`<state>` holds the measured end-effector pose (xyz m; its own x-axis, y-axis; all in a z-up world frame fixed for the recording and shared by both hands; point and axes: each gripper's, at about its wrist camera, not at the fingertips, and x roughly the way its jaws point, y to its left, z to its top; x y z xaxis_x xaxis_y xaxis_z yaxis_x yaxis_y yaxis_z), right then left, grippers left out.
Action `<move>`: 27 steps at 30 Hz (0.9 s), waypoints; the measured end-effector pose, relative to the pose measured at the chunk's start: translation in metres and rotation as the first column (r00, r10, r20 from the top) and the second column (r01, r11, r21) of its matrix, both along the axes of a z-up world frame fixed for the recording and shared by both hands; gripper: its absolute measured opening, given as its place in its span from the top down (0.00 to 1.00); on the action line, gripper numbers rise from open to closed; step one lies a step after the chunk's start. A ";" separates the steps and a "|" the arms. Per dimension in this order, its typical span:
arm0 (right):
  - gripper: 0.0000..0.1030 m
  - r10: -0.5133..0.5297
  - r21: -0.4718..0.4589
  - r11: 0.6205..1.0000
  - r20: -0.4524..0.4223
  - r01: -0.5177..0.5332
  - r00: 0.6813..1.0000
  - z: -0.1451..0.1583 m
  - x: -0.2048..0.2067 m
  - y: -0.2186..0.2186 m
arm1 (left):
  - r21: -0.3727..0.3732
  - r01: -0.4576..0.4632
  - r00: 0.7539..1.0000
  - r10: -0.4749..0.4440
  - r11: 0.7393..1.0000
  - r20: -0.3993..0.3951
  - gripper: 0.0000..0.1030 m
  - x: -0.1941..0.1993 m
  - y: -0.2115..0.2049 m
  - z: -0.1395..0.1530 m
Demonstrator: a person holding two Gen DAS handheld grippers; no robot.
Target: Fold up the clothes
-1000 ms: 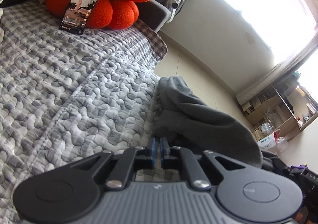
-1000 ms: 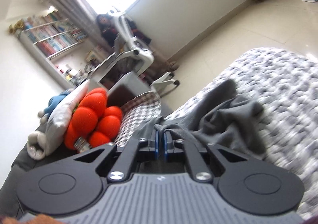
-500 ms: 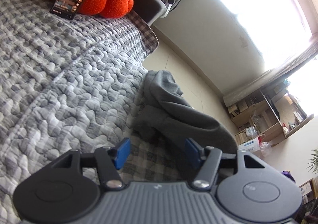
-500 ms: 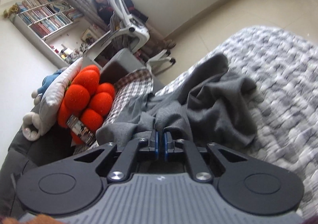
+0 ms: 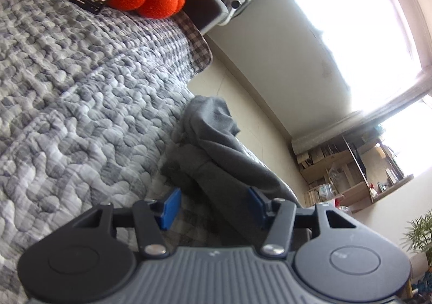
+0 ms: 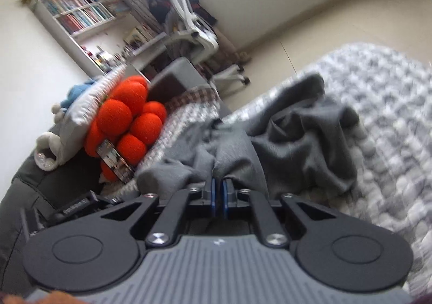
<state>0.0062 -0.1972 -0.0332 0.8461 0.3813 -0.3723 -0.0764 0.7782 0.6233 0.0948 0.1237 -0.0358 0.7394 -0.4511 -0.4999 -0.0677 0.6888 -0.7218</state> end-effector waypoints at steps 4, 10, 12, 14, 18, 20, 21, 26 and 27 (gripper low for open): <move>0.98 -0.008 -0.014 1.000 0.093 0.009 0.996 0.017 -0.013 -0.003 | -0.017 -0.018 1.000 0.017 1.000 -0.012 0.45 0.006 0.009 -0.002; 0.90 0.056 0.004 0.998 0.033 -0.056 0.998 0.011 -0.008 -0.002 | -0.018 0.010 1.000 -0.010 1.000 -0.009 0.44 0.007 0.003 0.000; 0.87 0.081 0.044 0.996 -0.012 -0.081 0.997 0.001 -0.004 -0.002 | -0.015 0.027 1.000 -0.026 1.000 0.005 0.44 0.005 -0.002 0.004; 0.87 0.103 0.080 0.992 -0.048 -0.099 0.994 -0.007 -0.002 -0.002 | 0.001 0.042 0.998 -0.042 0.999 0.036 0.44 0.000 -0.006 0.011; 0.84 0.113 0.125 0.987 -0.067 -0.104 0.991 -0.013 -0.001 -0.002 | 0.033 0.098 0.993 -0.100 0.995 0.067 0.43 -0.006 -0.015 0.019; 0.62 0.114 0.144 0.984 -0.067 -0.103 0.991 -0.014 0.000 -0.001 | 0.029 0.115 0.992 -0.116 0.993 0.039 0.42 -0.006 -0.018 0.016; 0.53 0.114 0.154 0.983 -0.068 -0.103 0.991 -0.015 0.000 -0.001 | 0.022 0.120 0.992 -0.121 0.992 0.021 0.41 -0.006 -0.018 0.014; 0.53 0.107 0.176 0.980 -0.063 -0.094 0.992 -0.016 0.001 0.003 | -0.068 0.161 0.985 -0.165 0.985 -0.051 0.43 -0.006 -0.024 0.000; 0.53 0.100 0.171 0.981 -0.059 -0.089 0.993 -0.017 0.002 0.005 | -0.078 0.162 0.985 -0.166 0.984 -0.052 0.43 -0.006 -0.026 -0.002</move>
